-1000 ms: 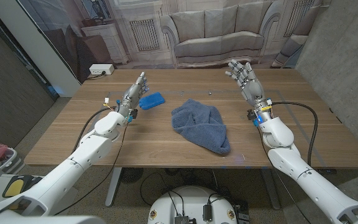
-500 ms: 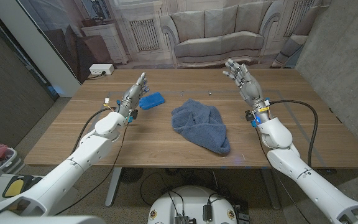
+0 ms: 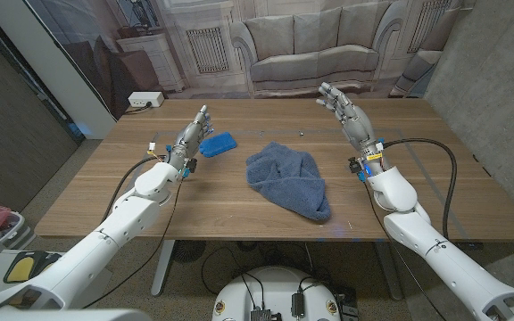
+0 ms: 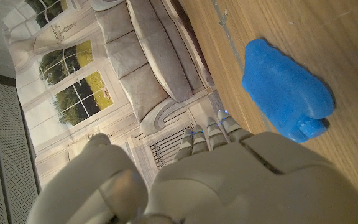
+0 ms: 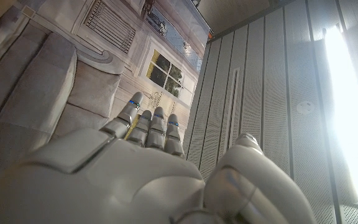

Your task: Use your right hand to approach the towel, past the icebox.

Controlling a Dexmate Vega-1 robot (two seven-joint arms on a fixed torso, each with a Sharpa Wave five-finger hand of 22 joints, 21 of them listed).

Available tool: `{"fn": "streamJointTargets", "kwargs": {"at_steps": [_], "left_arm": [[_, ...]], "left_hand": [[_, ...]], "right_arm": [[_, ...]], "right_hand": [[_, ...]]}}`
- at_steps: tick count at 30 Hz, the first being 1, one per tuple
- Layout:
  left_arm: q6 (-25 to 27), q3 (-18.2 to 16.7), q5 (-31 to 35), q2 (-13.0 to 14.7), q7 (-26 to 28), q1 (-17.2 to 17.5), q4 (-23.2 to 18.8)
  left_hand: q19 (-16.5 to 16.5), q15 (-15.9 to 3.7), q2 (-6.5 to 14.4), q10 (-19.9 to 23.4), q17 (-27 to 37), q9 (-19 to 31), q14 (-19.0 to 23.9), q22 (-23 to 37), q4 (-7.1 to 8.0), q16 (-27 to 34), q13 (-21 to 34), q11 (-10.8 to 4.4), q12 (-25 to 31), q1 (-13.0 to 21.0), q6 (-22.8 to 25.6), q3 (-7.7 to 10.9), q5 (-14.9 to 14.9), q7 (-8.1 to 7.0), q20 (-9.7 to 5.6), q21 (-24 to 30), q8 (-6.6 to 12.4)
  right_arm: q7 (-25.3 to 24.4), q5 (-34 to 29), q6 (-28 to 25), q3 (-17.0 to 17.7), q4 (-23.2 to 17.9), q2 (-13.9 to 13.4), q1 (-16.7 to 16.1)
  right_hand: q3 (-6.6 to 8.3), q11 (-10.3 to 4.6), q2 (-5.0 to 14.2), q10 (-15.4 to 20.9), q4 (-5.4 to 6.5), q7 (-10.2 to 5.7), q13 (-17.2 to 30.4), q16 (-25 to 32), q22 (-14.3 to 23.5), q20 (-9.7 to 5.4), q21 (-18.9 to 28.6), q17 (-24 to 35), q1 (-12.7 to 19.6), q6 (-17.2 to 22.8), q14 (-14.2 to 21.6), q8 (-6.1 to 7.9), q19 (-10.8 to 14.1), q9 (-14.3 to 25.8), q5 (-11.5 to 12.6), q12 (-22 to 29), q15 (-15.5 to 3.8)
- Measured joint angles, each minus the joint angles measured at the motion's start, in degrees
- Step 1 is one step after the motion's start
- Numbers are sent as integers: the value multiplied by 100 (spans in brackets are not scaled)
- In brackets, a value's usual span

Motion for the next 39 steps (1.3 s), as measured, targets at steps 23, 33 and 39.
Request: {"fn": "streamJointTargets", "kwargs": {"at_steps": [23,33,39], "left_arm": [[-14,-5,-136,26,-210,-5,62],[-38,-27,-222,27,-322,-9,104],[-86,-37,-262,18,-375,-11,130]], "left_hand": [[30,0,-25,-1,0,0,0,29,-16,0,0,0,0,-25,51,-64,-16,10,-30,-61,0],[30,30,-46,29,0,0,29,29,9,0,1,-30,0,-46,71,-88,-16,-10,-30,-62,0],[29,30,-46,29,0,0,29,29,9,0,1,-30,0,-46,71,-88,-16,-10,-29,-103,0]], "right_arm": [[-931,-1481,-32,207,-157,45,-63],[-1284,-2057,-144,242,-261,33,-79],[-1473,-2375,-247,231,-317,5,-69]], "right_hand": [[-24,1,0,41,-24,0,0,0,0,-1,-27,0,0,39,31,-3,42,30,0,45,-31],[-24,-21,0,62,-24,0,0,0,0,-1,-66,0,0,39,31,-3,41,30,0,45,-30],[-24,-21,0,62,-24,0,0,0,0,-21,-66,0,0,39,30,-3,61,30,45,45,-30]]}}
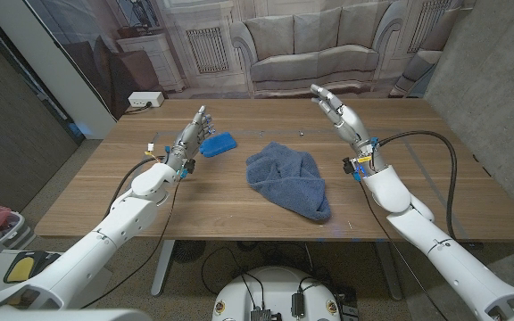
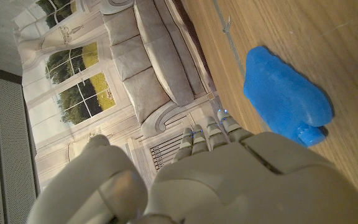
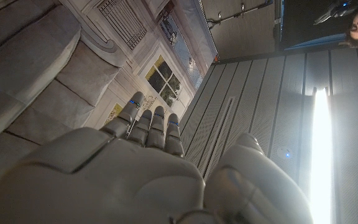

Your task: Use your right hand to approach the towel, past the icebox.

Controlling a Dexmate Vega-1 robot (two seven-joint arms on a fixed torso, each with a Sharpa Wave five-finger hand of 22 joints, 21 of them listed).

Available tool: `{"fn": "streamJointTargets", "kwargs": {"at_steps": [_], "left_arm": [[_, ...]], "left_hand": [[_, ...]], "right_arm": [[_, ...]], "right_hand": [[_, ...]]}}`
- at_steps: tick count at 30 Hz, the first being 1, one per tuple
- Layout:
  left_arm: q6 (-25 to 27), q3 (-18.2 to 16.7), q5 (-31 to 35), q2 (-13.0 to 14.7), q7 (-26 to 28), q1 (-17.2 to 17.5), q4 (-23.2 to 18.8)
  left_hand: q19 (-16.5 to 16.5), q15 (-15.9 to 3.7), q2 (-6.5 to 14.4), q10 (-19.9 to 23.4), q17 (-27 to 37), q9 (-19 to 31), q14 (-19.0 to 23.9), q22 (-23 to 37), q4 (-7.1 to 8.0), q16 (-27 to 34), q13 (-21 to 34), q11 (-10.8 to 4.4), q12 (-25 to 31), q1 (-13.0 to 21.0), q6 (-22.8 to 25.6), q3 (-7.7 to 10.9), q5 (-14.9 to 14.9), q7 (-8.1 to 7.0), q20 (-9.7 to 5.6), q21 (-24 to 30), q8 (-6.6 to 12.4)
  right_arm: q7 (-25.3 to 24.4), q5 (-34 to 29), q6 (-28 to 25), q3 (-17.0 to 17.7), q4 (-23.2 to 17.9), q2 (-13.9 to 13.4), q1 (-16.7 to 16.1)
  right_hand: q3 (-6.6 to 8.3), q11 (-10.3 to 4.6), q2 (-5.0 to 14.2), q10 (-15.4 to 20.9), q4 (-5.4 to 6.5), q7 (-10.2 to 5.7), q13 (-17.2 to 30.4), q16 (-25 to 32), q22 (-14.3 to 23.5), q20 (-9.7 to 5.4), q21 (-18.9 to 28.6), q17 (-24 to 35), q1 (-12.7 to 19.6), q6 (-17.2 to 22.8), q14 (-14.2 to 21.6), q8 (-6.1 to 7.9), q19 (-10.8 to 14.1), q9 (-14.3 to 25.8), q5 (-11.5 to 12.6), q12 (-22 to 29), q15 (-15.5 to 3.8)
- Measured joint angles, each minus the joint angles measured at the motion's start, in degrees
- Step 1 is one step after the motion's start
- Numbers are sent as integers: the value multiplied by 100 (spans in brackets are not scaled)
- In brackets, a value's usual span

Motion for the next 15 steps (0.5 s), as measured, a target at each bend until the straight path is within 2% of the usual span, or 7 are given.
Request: {"fn": "streamJointTargets", "kwargs": {"at_steps": [15], "left_arm": [[-61,-87,-24,65,71,157,-155]], "left_hand": [[0,0,31,31,0,0,0,-1,0,0,0,-31,0,-31,0,-48,-23,0,0,-2,0]], "right_arm": [[-286,-511,-165,-124,-68,-72,111]], "right_hand": [[0,0,0,0,0,0,0,0,0,0,-49,0,0,0,61,0,0,-1,0,0,0]]}}
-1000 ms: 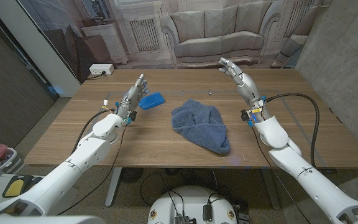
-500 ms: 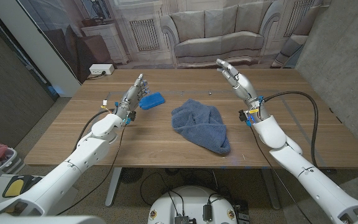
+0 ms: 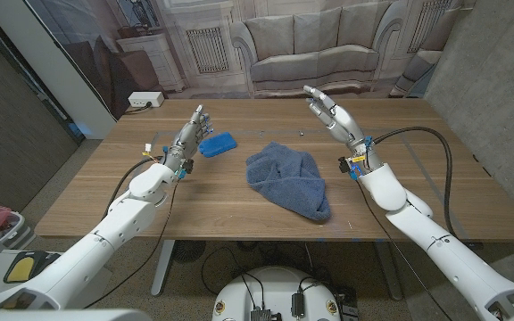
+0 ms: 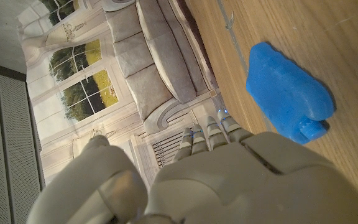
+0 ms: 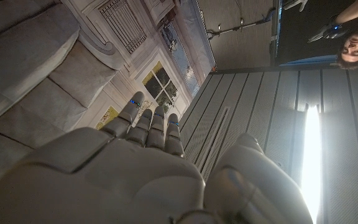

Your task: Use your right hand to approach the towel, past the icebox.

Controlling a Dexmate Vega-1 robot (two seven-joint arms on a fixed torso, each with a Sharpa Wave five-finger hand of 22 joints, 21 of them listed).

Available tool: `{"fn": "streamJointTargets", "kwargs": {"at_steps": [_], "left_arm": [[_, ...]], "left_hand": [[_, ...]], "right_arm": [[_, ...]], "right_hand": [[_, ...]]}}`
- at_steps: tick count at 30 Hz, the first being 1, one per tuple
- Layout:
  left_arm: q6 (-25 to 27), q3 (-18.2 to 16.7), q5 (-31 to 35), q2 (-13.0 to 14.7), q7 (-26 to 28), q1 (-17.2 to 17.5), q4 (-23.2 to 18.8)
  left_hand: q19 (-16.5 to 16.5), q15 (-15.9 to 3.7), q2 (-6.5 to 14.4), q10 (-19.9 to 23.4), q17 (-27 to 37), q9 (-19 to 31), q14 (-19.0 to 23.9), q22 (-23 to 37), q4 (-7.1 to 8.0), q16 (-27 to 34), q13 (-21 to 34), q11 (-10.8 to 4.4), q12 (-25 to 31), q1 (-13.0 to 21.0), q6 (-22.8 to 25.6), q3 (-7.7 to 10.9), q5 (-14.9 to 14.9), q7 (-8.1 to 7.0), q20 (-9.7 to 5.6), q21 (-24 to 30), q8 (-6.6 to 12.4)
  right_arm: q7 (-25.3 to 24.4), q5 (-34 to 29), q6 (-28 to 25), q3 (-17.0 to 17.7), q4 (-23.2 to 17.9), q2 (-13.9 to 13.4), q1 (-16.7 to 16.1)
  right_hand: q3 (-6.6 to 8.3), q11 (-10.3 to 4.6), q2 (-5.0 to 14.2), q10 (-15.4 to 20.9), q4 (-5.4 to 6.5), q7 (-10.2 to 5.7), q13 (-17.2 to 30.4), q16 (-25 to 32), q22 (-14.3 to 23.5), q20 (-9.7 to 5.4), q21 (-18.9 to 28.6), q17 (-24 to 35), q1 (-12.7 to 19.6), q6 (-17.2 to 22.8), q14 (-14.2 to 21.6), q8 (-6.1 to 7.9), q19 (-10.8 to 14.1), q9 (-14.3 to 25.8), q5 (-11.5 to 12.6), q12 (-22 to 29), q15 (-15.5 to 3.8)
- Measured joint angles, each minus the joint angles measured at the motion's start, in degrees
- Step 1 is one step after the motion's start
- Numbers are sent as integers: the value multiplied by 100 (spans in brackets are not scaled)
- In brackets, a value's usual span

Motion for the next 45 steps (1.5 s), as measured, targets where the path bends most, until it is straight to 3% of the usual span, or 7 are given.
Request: {"fn": "streamJointTargets", "kwargs": {"at_steps": [13,45], "left_arm": [[-52,-37,-23,45,29,141,-97],[-166,-120,-20,20,231,389,-279]], "left_hand": [[0,0,0,22,0,0,0,-1,0,0,0,22,0,0,32,0,0,32,0,-61,0],[0,0,0,21,0,0,0,-1,0,0,0,23,-35,1,62,-47,0,1,0,-146,0]], "right_arm": [[-225,-508,-333,-123,-219,-150,7],[-478,-1101,-1010,-392,-636,-503,21]], "right_hand": [[0,-30,0,30,0,0,0,0,0,11,0,29,0,0,0,0,10,-1,0,0,0],[0,-61,16,61,0,-83,0,-23,0,32,-118,27,-16,39,-1,0,30,-1,0,0,0]]}}
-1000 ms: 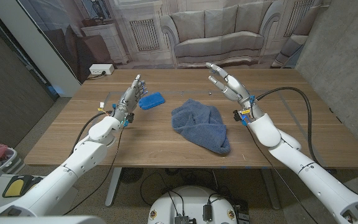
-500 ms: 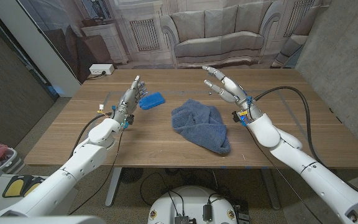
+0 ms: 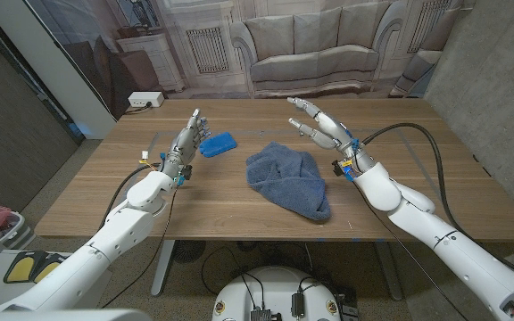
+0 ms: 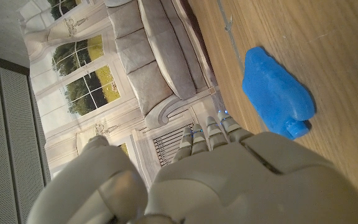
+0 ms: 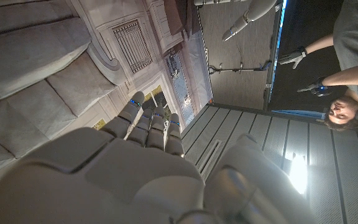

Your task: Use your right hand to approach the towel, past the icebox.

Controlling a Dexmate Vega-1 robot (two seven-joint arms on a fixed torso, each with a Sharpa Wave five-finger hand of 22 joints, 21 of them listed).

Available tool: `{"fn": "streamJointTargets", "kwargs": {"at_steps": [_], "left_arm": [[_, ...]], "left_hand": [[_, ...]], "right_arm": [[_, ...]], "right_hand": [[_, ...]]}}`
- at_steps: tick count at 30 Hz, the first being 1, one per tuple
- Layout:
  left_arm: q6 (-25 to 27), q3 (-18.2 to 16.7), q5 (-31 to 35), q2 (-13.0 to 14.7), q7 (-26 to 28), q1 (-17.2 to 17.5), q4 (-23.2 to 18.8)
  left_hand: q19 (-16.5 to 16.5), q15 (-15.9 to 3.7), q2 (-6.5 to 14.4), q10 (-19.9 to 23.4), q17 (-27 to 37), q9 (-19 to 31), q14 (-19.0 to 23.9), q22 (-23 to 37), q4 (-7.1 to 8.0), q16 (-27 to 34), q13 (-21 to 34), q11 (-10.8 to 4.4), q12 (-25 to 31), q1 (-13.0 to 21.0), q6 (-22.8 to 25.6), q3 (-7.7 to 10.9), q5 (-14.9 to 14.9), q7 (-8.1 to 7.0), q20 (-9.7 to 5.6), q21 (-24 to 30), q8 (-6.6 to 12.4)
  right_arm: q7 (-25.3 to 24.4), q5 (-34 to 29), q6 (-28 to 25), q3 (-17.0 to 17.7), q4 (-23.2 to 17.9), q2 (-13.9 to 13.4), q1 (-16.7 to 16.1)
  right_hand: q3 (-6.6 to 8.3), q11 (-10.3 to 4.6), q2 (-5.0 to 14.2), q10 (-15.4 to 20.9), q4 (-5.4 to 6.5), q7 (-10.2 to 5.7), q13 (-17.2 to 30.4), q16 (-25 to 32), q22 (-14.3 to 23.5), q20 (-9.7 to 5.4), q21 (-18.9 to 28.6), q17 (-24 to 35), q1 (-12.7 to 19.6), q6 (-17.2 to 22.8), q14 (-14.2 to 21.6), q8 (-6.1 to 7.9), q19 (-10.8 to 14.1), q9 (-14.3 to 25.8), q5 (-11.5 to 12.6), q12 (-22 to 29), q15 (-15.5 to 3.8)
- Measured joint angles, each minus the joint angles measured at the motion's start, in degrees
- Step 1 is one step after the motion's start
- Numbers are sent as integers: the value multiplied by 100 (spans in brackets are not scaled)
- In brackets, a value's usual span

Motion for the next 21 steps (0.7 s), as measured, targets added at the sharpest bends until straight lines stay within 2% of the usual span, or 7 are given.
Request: {"fn": "streamJointTargets", "kwargs": {"at_steps": [21], "left_arm": [[-59,5,-55,-67,-123,-110,192]], "left_hand": [[0,0,16,-1,0,0,0,0,-6,0,0,0,0,-16,0,-41,0,0,0,-26,0]], "right_arm": [[-148,-299,-442,-250,-58,-86,77]], "right_hand": [[-16,1,0,0,-16,-22,0,0,0,0,-29,-15,0,23,22,0,0,0,45,0,-22]]}}
